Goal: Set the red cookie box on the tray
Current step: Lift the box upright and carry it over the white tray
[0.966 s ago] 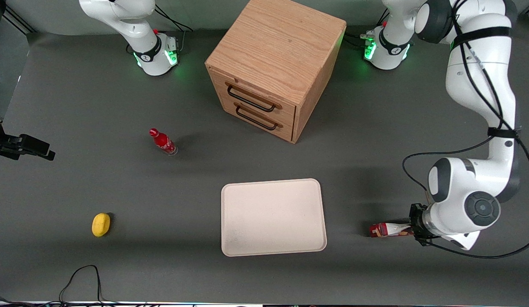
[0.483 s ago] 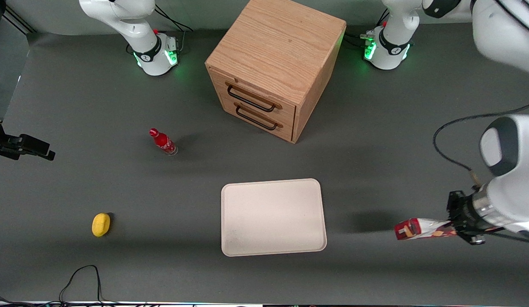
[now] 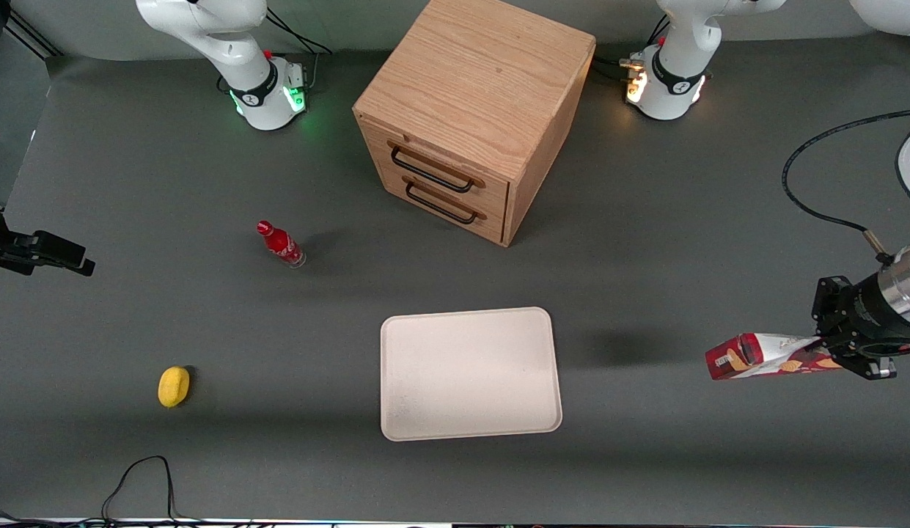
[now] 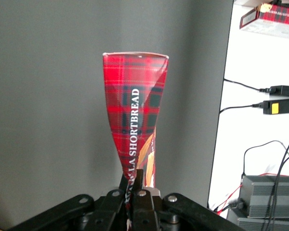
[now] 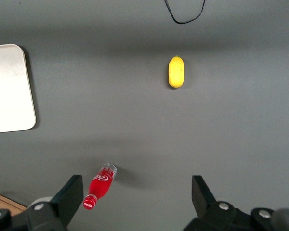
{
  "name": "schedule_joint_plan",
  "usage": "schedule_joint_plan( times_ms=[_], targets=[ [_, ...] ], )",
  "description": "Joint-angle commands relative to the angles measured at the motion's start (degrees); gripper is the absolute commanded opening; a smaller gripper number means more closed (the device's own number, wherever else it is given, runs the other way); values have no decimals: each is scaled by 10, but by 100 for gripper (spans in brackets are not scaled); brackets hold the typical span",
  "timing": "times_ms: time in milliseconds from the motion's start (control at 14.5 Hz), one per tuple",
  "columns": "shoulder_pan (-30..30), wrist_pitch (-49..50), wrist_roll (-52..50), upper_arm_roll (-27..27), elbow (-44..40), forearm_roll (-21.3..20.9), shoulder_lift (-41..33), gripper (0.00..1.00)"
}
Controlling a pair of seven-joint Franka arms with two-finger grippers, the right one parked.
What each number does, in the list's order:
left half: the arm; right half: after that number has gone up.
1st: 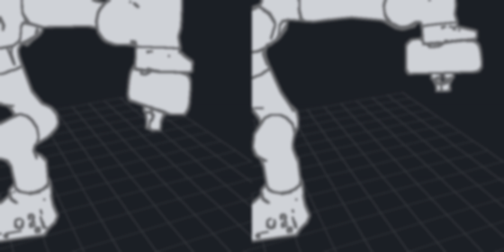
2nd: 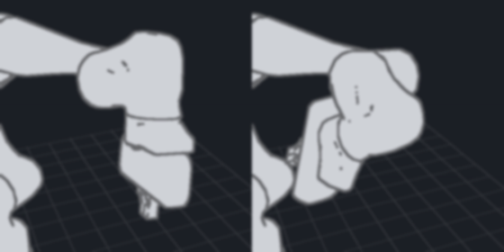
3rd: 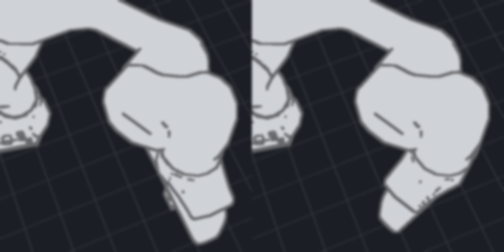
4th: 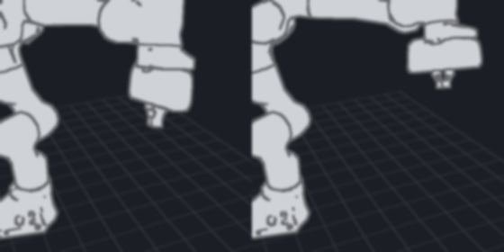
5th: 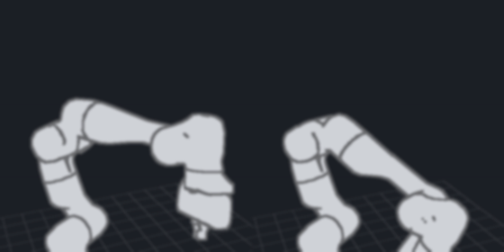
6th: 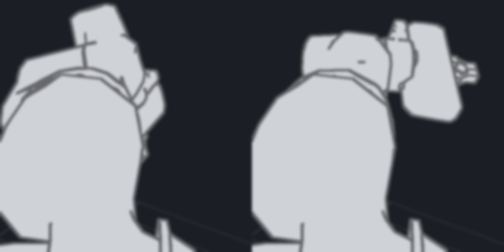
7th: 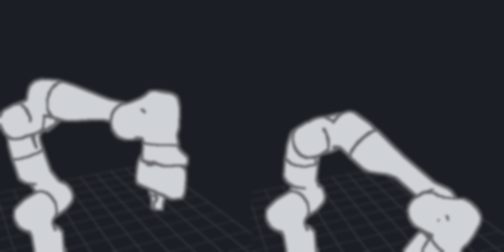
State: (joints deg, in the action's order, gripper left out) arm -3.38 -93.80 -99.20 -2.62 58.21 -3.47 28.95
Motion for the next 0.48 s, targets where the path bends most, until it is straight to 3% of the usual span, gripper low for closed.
schedule_joint_plan(
  times_ms=[0,414],
  targets=[
    [-42,20,85,-5,5,-8,-5,0],
    [-173,18,274,-5,5,-28,8,0]
  ],
)
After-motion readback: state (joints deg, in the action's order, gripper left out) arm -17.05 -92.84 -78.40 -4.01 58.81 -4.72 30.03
